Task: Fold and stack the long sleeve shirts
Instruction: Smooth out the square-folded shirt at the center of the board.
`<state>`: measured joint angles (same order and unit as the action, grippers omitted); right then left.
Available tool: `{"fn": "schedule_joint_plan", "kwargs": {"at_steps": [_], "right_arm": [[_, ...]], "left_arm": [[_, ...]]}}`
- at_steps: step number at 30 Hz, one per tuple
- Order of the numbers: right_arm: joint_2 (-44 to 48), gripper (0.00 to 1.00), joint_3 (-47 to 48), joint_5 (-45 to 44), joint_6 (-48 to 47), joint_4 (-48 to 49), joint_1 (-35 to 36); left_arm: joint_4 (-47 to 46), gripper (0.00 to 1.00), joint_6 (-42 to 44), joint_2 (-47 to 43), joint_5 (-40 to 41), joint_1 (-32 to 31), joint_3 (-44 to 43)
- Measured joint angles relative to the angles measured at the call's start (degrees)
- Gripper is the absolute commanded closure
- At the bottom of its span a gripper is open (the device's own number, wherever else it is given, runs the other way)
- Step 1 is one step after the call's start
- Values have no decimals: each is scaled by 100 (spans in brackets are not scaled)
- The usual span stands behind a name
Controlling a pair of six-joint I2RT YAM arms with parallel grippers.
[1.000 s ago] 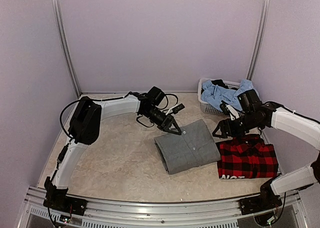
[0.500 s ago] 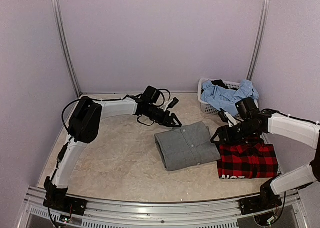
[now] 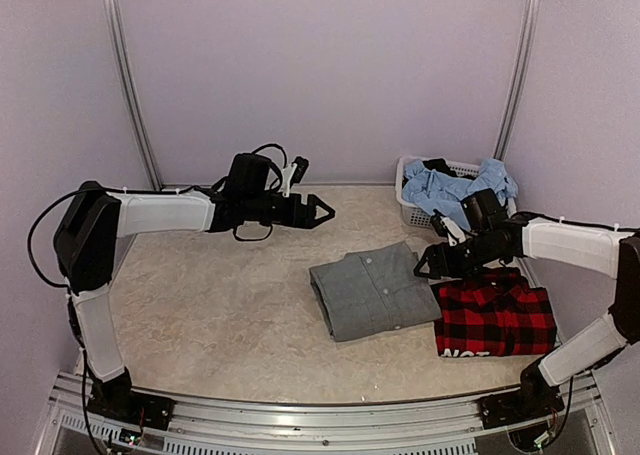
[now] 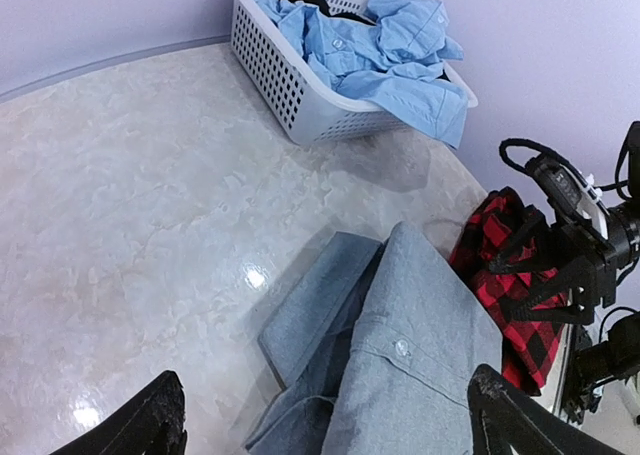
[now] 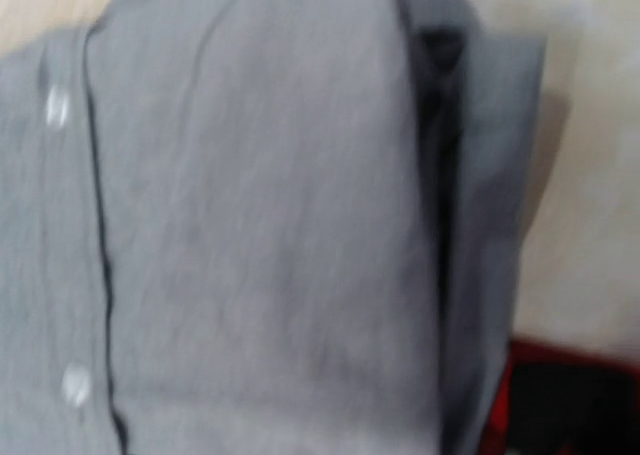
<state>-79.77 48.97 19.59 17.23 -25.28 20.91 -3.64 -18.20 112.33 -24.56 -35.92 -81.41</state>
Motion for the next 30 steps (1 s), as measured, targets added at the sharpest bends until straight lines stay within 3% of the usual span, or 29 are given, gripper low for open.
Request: {"fn": "schedule_joint_plan", "kwargs": {"at_steps": [5, 11, 20, 26, 30], "right_arm": [[-337, 21, 282, -269, 11, 179, 0], [-636, 20, 409, -334, -7, 363, -52], [-1423, 21, 977, -262, -140, 645, -236], [-1961, 30, 1283, 87, -201, 809, -245], [-2135, 38, 1303, 385, -216, 942, -245]], "left_arm": [[-754, 1, -448, -693, 214, -35, 1279], [-1244, 1, -879, -761, 256, -59, 2133], [-1759, 5, -1464, -758, 254, -188, 2330], [-1775, 15, -1720, -603, 442, -387, 2288], [-1679, 16, -1867, -520, 833, -544, 2286]]}}
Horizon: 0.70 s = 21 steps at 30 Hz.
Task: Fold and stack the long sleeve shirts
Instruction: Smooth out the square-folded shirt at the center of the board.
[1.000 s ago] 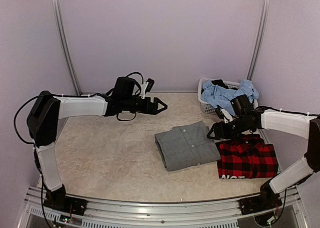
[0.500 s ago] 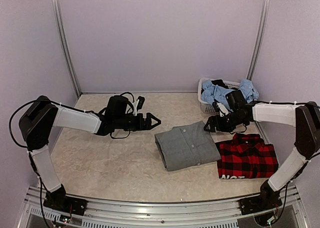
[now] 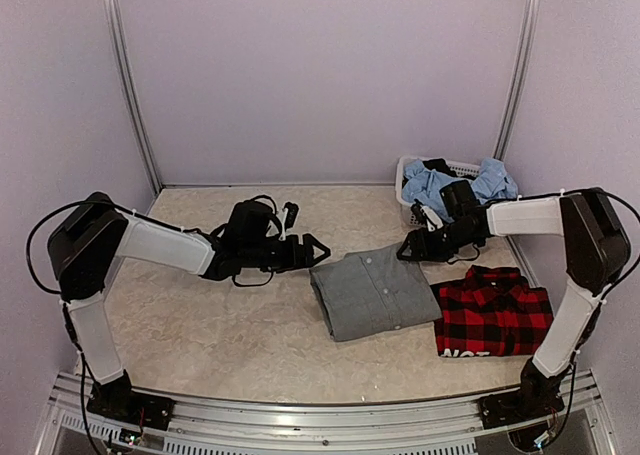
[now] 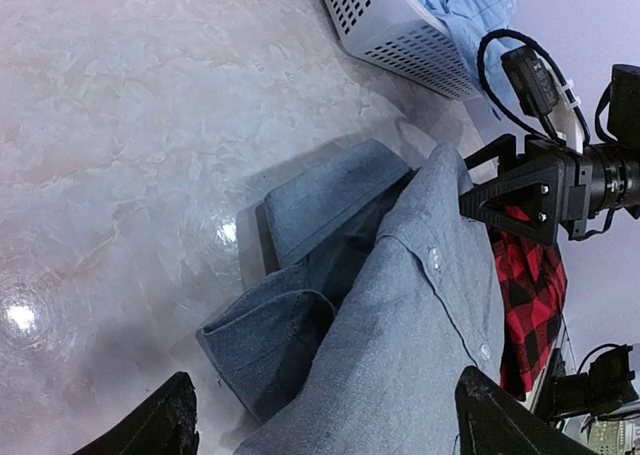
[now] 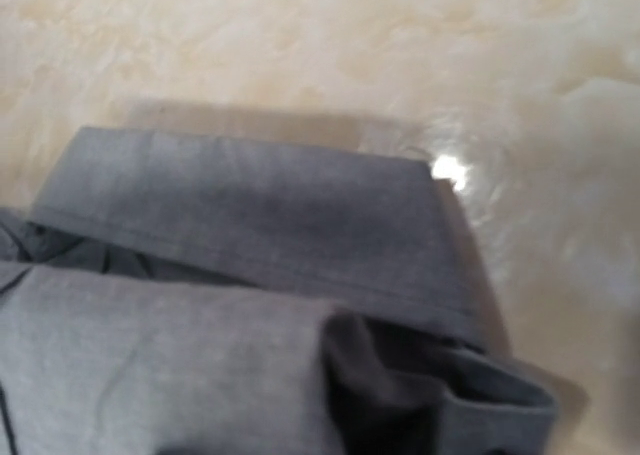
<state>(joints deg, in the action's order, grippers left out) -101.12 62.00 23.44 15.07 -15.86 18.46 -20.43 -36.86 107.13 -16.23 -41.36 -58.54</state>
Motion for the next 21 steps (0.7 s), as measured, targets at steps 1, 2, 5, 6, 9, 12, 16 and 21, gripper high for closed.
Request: {"fn": "schedule_joint_plan", "kwargs": {"at_steps": [1, 2, 5, 6, 9, 12, 16, 21], "right_arm": [[-22, 41, 0, 57, -9, 11, 0], [-35, 43, 0, 118, -9, 24, 0], [-39, 53, 0, 365, 2, 131, 0], [-39, 56, 0, 385, -7, 142, 0], [-57, 69, 0, 568, -2, 245, 0], [-59, 76, 0, 688, 28, 299, 0], [-59, 82, -4, 752, 46, 361, 0], [-55, 85, -13, 791, 70, 382, 0]], "left_arm": [[35, 16, -20, 7, 103, -46, 0], [68, 17, -44, 15, 199, -90, 0], [103, 20, -125, 52, 372, -188, -4], [116, 22, -157, 74, 400, -208, -9], [155, 30, -216, 157, 474, -243, -11], [199, 35, -273, 223, 474, -251, -11], [192, 48, -291, 229, 446, -271, -11], [153, 54, -302, 229, 286, -323, -11]]}}
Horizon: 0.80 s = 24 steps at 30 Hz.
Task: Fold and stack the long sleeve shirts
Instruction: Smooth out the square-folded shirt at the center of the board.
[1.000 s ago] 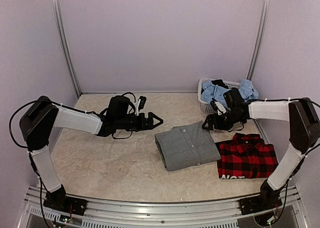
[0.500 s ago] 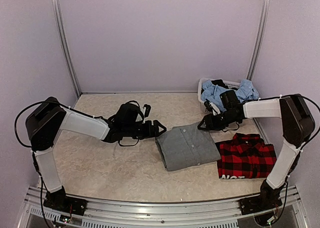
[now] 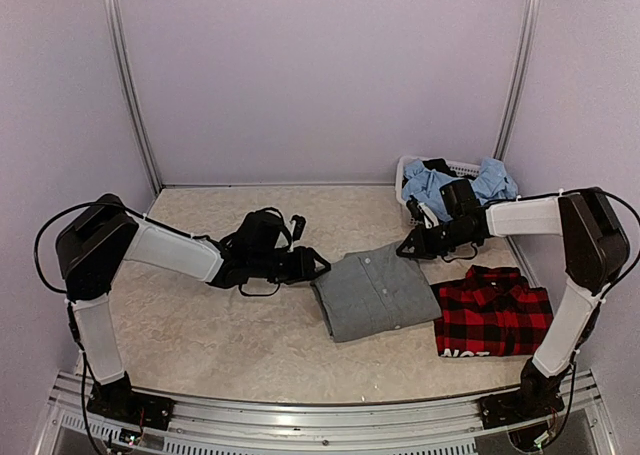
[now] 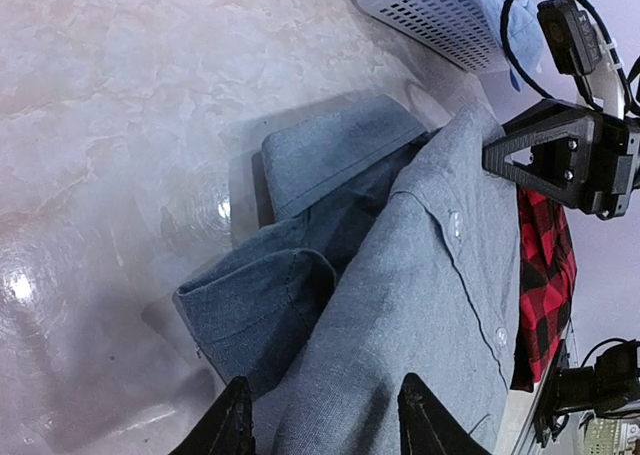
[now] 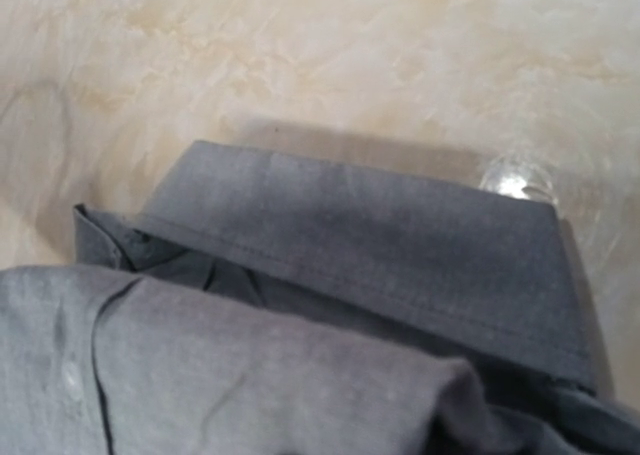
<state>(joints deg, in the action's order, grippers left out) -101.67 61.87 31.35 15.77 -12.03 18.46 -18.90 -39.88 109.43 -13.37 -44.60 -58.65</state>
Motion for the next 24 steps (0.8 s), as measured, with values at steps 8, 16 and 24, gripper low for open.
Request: {"fn": "schedule_joint_plan", "kwargs": {"at_steps": [8, 16, 24], "right_arm": [[44, 94, -68, -2, 11, -2, 0], [481, 100, -271, 0, 35, -7, 0], [914, 100, -509, -120, 59, -74, 0]], "left_arm": [[-15, 83, 59, 2, -151, -7, 0], [61, 100, 302, 9, -306, -7, -188], [229, 100, 632, 26, -485, -7, -758]]}}
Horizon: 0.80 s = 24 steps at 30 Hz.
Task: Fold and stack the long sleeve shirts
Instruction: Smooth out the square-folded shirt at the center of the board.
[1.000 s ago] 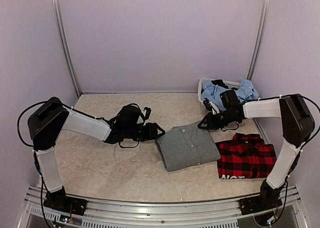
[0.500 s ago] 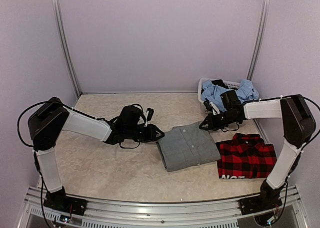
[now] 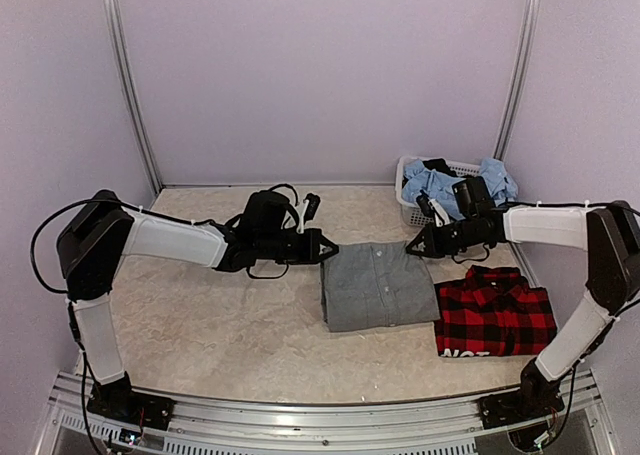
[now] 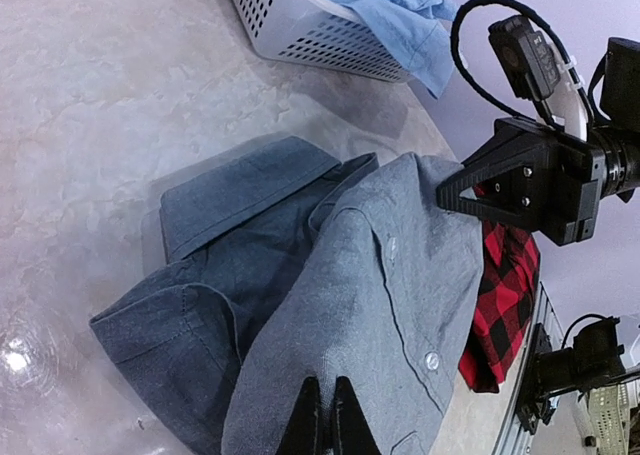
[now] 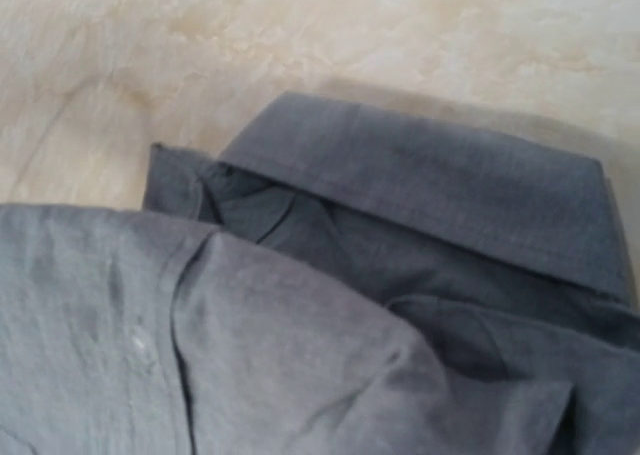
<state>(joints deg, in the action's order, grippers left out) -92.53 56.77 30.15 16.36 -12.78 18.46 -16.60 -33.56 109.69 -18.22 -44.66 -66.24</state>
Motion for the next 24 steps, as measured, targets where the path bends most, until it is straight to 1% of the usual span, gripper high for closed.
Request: {"fn": "schedule_joint_plan", "kwargs": {"at_steps": [8, 15, 16, 20, 24], "right_arm": [[721, 100, -136, -400, 120, -197, 0], [699, 100, -195, -907, 133, -332, 0], [632, 98, -199, -975, 133, -332, 0], [142, 82, -192, -1266, 83, -275, 0], [-343, 69, -109, -1543, 24, -280, -2]], "left_arm": [[52, 100, 173, 374, -184, 31, -527], [2, 100, 70, 1091, -376, 162, -868], [2, 100, 48, 1185, -380, 181, -925], [2, 100, -98, 1449, -286, 234, -1032], [-2, 100, -249, 1502, -87, 278, -1032]]}}
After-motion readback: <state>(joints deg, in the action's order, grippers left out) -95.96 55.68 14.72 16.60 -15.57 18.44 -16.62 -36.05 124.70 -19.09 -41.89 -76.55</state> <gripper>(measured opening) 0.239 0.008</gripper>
